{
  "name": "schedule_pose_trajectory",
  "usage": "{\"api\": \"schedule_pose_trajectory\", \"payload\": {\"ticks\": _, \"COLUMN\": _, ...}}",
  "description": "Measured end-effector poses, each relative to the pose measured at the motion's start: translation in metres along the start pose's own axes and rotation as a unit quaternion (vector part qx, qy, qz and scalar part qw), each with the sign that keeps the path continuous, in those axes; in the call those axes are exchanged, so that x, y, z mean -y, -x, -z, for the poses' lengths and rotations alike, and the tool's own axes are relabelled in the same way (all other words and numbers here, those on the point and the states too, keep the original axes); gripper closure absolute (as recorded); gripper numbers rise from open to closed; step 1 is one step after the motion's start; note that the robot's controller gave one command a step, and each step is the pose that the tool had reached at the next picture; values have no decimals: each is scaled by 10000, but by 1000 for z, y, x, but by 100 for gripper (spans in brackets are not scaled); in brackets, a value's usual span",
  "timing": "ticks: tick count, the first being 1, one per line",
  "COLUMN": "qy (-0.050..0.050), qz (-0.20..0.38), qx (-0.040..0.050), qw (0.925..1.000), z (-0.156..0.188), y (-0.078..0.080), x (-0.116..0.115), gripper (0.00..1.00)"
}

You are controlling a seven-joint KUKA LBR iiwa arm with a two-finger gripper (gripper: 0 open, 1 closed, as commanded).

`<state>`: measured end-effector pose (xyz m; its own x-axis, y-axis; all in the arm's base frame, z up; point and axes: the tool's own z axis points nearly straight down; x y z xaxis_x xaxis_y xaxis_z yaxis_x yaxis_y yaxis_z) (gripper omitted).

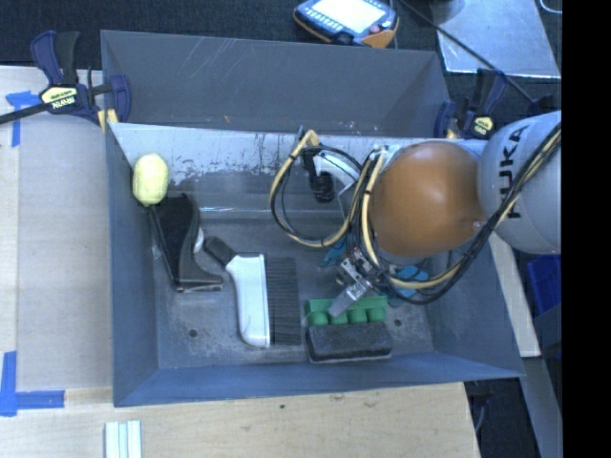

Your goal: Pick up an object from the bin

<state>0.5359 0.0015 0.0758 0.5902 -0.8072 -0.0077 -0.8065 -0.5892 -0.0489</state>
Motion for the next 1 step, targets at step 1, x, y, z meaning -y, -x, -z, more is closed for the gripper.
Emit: {"api": "schedule_pose_trajectory", "payload": {"ticks": 1, "qy": 29, "qz": -5, "qx": 12, "qw": 10000, "z": -4, "y": 0, "x": -4, "gripper": 0}}
